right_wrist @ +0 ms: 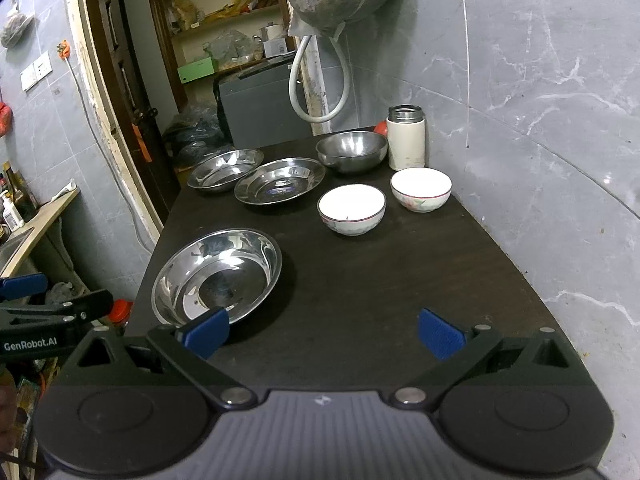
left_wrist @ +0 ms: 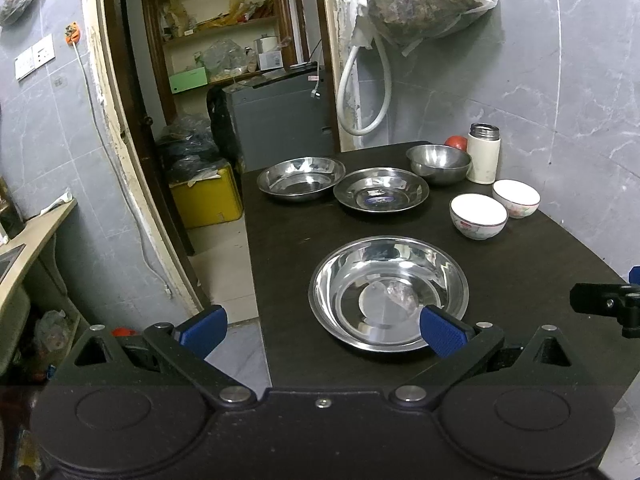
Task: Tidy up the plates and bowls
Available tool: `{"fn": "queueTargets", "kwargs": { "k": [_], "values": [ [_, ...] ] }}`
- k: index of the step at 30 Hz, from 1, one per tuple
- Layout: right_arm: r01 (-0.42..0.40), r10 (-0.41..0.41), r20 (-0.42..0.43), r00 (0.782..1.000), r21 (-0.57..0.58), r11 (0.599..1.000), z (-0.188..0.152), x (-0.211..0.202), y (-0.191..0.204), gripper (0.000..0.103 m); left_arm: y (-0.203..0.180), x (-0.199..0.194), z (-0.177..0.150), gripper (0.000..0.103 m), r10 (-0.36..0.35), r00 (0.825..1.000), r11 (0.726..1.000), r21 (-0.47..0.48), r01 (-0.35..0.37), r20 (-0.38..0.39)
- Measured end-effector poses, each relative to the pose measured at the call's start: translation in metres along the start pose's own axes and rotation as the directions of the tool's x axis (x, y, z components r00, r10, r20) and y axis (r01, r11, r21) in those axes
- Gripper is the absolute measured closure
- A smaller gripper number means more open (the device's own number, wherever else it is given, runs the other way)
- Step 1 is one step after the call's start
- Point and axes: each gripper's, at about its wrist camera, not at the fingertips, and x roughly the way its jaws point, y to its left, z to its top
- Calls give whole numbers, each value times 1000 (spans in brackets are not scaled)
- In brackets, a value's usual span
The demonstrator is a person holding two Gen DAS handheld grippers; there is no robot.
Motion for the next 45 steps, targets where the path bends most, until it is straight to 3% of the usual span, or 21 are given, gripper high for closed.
{"fn": "queueTargets", "kwargs": {
  "k": [45],
  "values": [
    [9,-9,-14,1000,0,1000,2,7,3,0,1,8,-5,1,0,1000,1000,1,0,-9]
  ]
}}
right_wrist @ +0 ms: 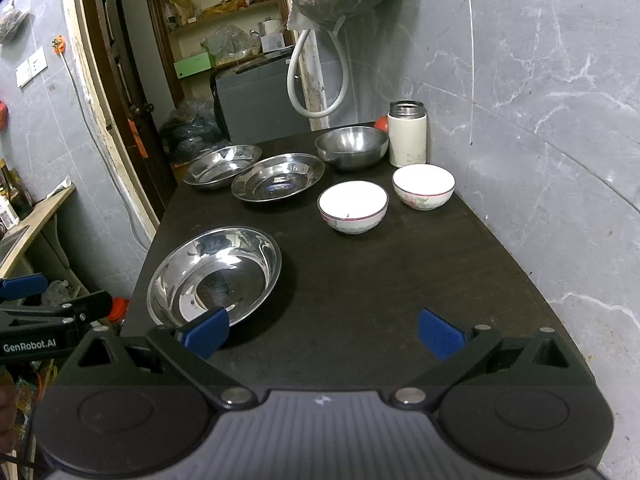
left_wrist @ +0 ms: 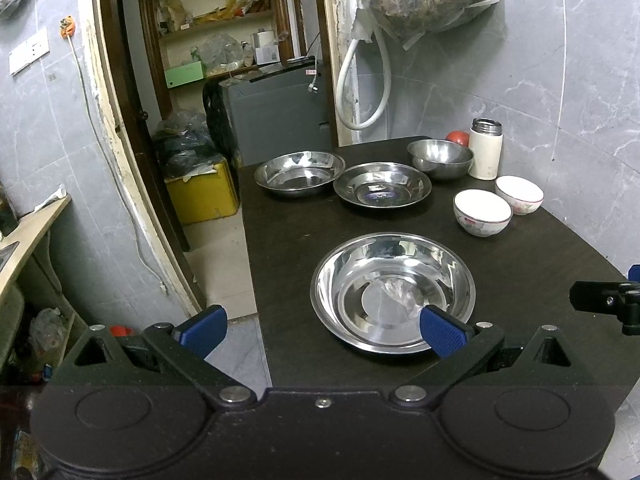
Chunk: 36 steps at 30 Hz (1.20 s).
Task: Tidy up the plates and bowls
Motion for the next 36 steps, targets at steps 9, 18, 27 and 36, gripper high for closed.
{"fn": "queueTargets", "kwargs": {
  "k": [9,18,27,36],
  "values": [
    [1,-1,-5,1000,0,1000,1,2,-1,0,0,2,-1,1,0,1000,1000,-1,0,-2],
    [2,-2,-11,1000,0,1000,2,5,-2,0,-3,8,-4,1,0,1000,1000,-1,0,-9],
    [-5,5,-24,1000,1,1000,6,10,-4,0,-3,21,-1,1,-41,997,999,-38,39,-67],
    [-40,40,-34,999,2,999,12,22,-9,0,-2,21,8,1,-35,990,999,-37,30,-138]
  ]
}}
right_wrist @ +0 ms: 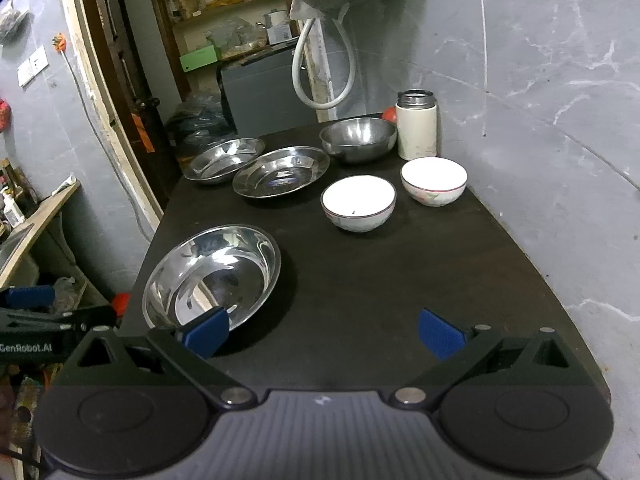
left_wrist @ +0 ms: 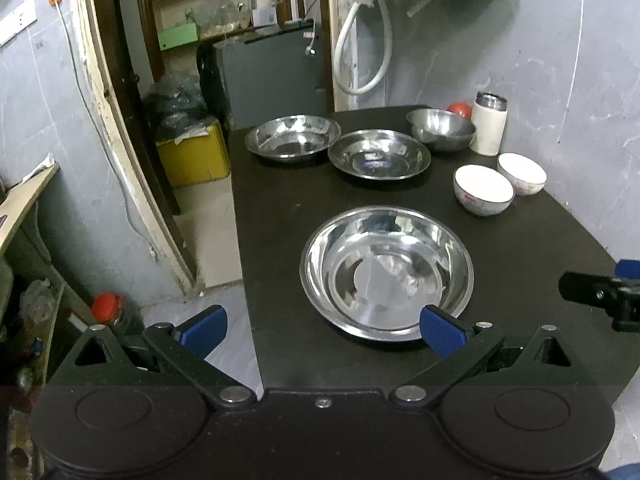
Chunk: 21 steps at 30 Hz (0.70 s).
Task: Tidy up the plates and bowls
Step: 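Move both grippers toward the rim of the large steel plate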
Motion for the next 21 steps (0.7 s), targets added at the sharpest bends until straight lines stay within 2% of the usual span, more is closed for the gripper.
{"fn": "queueTargets", "kwargs": {
  "k": [4,9,17,21],
  "values": [
    [-21,21,-5,1000,-4,1000,2,5,-3,0,2,-6,-1,1,-35,999,999,-22,35,-10],
    [-61,60,-15,998,-20,998,5,13,-8,0,1,-7,-5,1,-54,996,998,-47,51,-66],
    [-150,149,-27,989,-59,987,6,23,-11,0,-8,-3,-2,1,45,992,998,-34,-50,-116],
    [-194,192,-27,981,-62,979,9,27,-9,0,-12,-7,4,1,130,986,991,0,-131,-103]
  ]
}}
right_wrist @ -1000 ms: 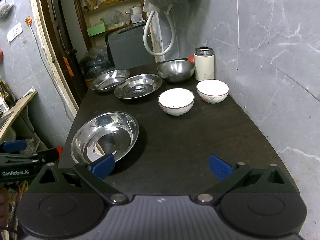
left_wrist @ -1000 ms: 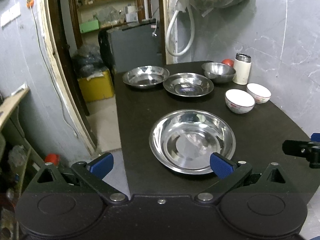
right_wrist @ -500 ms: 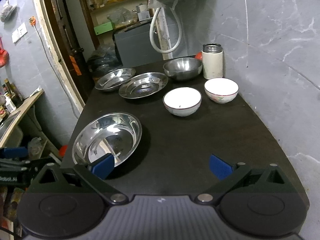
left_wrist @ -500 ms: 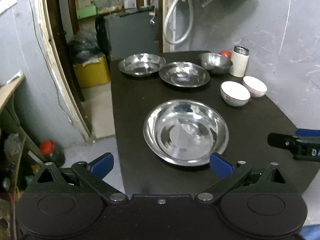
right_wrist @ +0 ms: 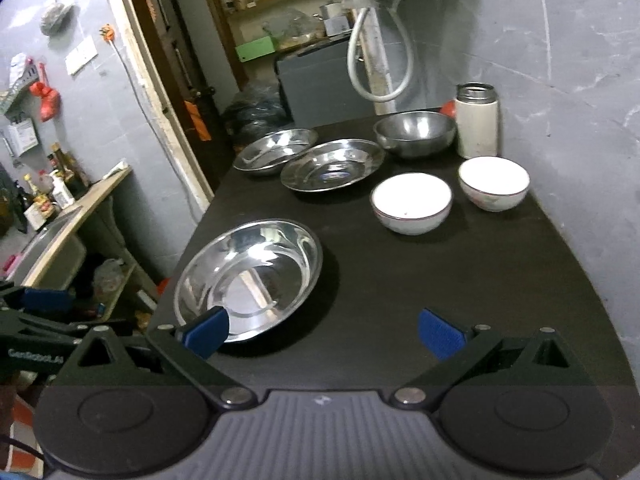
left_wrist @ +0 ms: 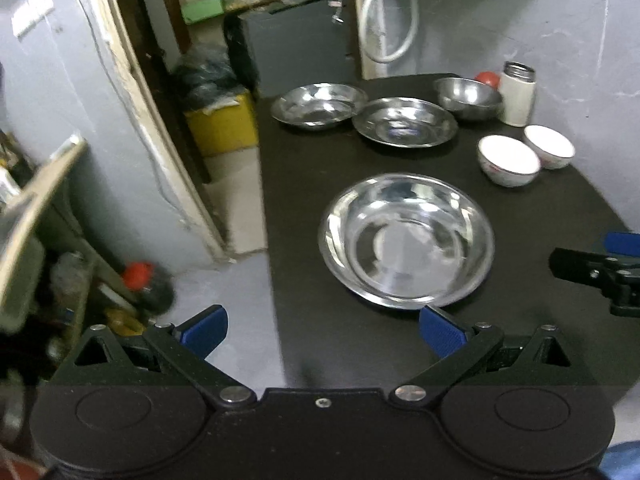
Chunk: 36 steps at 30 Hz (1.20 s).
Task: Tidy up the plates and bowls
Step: 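Move both grippers toward the rim of the large steel plate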
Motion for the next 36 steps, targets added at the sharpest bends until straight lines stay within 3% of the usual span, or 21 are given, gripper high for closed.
{"fn": "queueTargets", "kwargs": {
  "k": [7,15,28,36],
  "values": [
    [-30,30,9,1000,1,1000,12,11,4,0,12,8,22,1,75,997,996,-41,-75,-1],
    [-22,22,22,1000,4,1000,33,36,19,0,33,40,59,1,72,997,997,-31,-71,28],
    [93,-91,53,994,-34,995,122,130,52,0,107,157,165,1,9,995,996,-94,1,102],
    [152,-144,78,987,-110,982,166,205,63,0,120,234,214,1,-48,991,992,-113,62,124]
  ]
}}
